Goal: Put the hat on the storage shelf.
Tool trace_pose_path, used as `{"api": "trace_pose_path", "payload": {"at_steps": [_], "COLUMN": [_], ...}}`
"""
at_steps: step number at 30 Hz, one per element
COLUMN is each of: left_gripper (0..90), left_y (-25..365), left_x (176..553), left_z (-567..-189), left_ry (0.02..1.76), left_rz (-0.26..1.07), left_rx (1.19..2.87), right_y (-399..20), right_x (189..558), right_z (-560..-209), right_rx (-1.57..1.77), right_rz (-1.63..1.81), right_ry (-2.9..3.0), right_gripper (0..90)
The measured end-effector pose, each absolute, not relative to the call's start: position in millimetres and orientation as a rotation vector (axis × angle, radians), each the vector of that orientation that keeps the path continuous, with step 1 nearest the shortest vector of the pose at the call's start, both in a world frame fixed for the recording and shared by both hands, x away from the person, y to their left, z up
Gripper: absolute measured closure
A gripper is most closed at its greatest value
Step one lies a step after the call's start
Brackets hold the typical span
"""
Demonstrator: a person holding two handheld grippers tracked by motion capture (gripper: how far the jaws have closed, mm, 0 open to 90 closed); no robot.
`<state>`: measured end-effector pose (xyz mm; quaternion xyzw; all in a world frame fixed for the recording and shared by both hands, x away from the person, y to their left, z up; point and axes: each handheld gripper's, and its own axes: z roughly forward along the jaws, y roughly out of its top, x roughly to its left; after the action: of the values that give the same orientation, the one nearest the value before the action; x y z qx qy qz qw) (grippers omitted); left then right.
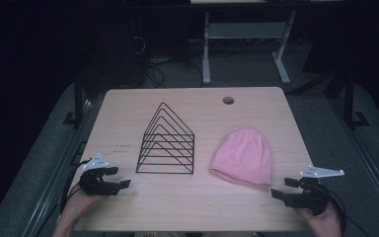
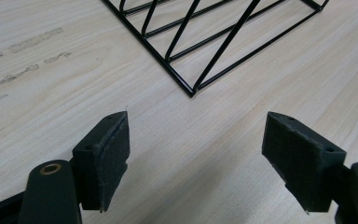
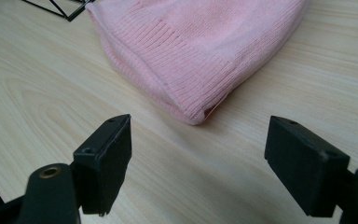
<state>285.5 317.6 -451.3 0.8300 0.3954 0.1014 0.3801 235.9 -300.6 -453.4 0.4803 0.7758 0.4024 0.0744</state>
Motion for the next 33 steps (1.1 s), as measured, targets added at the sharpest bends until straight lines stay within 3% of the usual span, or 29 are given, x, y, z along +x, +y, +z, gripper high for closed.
{"api": "trace_pose_path", "payload": {"at_steps": [17, 33], "left_gripper": [23.5, 23.5], "left_y": [317.9, 319.2], "left_x": [281.8, 282.3], "left_z": [-450.9, -449.4], "left_ry": [0.991, 0.998], "left_rz": [0.26, 0.261], "left_rx": [2.128, 2.127], "right_y": [-298.3, -305.7], "right_x": [239.8, 286.3], "right_z": [-449.4, -430.6], "right_rx": [1.432, 1.441], "right_rz": [1.221, 1.227], "right_ry": [2.327, 2.354], "right_gripper": [20.2, 20.0]}}
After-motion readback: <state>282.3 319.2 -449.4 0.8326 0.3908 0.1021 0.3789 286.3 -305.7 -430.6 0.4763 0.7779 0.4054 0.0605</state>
